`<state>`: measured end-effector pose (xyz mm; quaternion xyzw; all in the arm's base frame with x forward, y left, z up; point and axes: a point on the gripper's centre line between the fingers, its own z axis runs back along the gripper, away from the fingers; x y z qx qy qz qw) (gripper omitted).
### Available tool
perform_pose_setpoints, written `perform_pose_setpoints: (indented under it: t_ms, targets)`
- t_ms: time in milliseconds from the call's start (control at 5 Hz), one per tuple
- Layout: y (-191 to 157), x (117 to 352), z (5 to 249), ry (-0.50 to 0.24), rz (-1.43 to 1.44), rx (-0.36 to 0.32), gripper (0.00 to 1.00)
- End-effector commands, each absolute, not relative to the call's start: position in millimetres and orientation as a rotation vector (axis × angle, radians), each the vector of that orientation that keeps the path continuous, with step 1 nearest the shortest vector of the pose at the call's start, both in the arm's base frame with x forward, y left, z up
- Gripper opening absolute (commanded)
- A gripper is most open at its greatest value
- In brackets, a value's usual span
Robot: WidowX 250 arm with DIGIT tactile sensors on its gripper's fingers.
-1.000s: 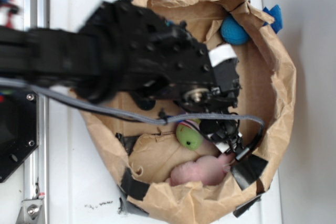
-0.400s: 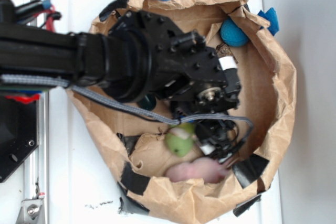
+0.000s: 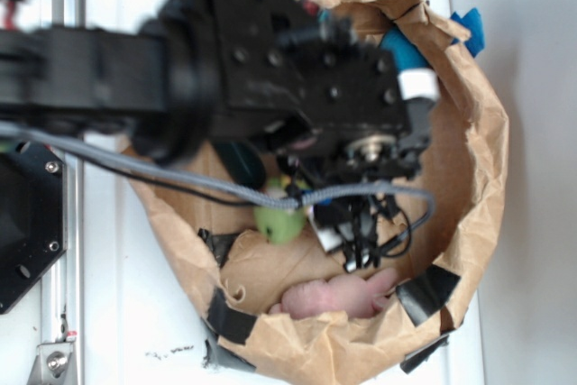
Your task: Grab the green animal.
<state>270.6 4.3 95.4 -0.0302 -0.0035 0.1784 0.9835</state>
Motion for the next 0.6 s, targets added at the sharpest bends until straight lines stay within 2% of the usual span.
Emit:
perform_pose_setpoints:
  t_ms: [0, 200, 400]
  targets:
    - [19, 261, 183, -0.18, 0.065, 0.037, 0.0]
    - [7, 243, 192, -0.255, 0.032, 0.03, 0.0]
    - [-3, 232, 191, -0.243, 0.029, 0.02, 0.0]
